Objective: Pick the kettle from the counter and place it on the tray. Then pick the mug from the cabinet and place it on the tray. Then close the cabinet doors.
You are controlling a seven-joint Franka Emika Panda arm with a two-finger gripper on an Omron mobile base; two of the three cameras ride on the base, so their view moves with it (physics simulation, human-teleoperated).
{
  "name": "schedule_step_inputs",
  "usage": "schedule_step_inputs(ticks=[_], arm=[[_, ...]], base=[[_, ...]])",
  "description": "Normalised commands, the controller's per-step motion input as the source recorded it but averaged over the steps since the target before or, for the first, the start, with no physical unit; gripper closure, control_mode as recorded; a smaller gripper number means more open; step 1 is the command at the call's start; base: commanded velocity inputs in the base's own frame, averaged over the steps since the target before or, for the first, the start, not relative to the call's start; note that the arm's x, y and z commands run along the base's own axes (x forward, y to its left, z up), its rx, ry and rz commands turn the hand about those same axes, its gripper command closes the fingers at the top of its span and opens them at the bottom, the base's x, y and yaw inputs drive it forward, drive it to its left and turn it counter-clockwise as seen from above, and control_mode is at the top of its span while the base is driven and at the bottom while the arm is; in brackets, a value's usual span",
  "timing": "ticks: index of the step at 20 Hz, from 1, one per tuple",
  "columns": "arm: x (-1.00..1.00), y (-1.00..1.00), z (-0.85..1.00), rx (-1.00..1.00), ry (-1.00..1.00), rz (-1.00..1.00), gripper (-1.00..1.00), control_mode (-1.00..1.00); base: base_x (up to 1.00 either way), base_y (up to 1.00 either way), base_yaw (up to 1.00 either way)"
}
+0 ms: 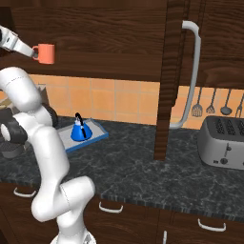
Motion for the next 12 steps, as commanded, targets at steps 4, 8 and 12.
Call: schedule_step_inputs(ticks=[4,8,12], arm=[[-1.00,-0.31,-0.15,0.00,-0.18,0.39,1.00,-1.00],[-1.00,-0.53,-0.45,0.00,-0.25,0.36,1.00,-1.00],[-1.00,-0.73,-0.89,0.08,-0.38,0.32,1.00,-1.00]], base=[[0.00,0.00,0.00],[0.00,0.00,0.00],[0.00,0.00,0.00]])
